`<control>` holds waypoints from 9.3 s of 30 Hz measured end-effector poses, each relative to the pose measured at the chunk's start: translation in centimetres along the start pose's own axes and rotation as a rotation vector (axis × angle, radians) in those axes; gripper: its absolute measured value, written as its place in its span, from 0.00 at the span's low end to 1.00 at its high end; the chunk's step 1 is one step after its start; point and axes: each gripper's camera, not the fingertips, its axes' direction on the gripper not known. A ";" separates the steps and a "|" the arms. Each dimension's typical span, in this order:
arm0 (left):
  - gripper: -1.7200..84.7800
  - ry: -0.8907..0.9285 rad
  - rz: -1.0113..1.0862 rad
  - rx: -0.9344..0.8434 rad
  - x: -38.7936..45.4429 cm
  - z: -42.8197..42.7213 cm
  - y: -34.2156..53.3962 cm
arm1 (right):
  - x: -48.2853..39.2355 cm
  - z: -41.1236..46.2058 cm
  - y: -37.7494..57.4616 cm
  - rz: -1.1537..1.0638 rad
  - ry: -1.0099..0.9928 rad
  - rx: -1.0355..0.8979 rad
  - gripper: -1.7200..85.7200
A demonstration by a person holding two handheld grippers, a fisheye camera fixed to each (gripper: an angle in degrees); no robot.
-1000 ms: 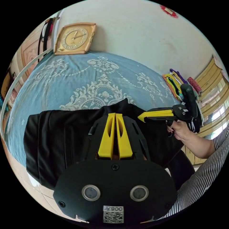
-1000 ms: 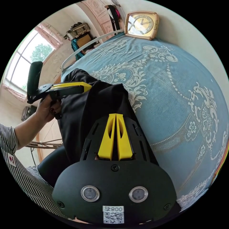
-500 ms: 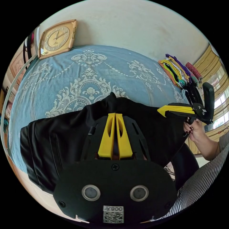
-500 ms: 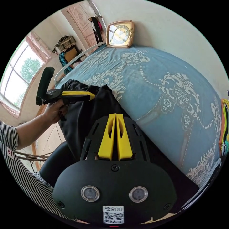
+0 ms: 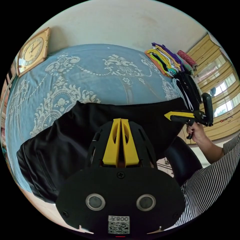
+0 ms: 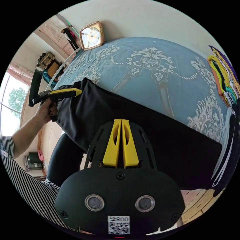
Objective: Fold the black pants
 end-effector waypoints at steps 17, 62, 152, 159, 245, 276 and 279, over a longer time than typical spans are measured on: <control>0.11 0.337 0.542 -0.257 38.3 11.5 -28.5 | 29.4 -1.2 39.4 0.866 -0.187 0.327 0.11; 0.04 0.460 0.823 -0.213 44.2 2.5 -36.3 | 27.3 0.9 47.7 0.502 -0.604 0.635 0.06; 0.02 0.022 -0.062 -0.102 -1.4 -3.7 13.5 | -15.6 11.3 1.0 -0.094 -0.309 -0.176 0.02; 0.02 0.041 0.036 -0.124 6.0 -6.9 15.0 | -8.0 8.2 4.7 0.061 -0.300 -0.067 0.02; 0.05 0.345 -0.504 0.550 -32.6 -20.0 70.5 | -25.6 -11.7 -37.7 0.075 -0.713 -0.049 0.05; 0.02 0.088 -0.681 0.351 -42.9 -4.1 81.1 | -58.4 -16.7 -45.1 -0.571 -0.178 -0.196 0.02; 0.02 0.135 -0.707 0.381 -42.6 -2.4 81.3 | -59.2 -17.7 -45.7 -0.560 -0.232 -0.262 0.02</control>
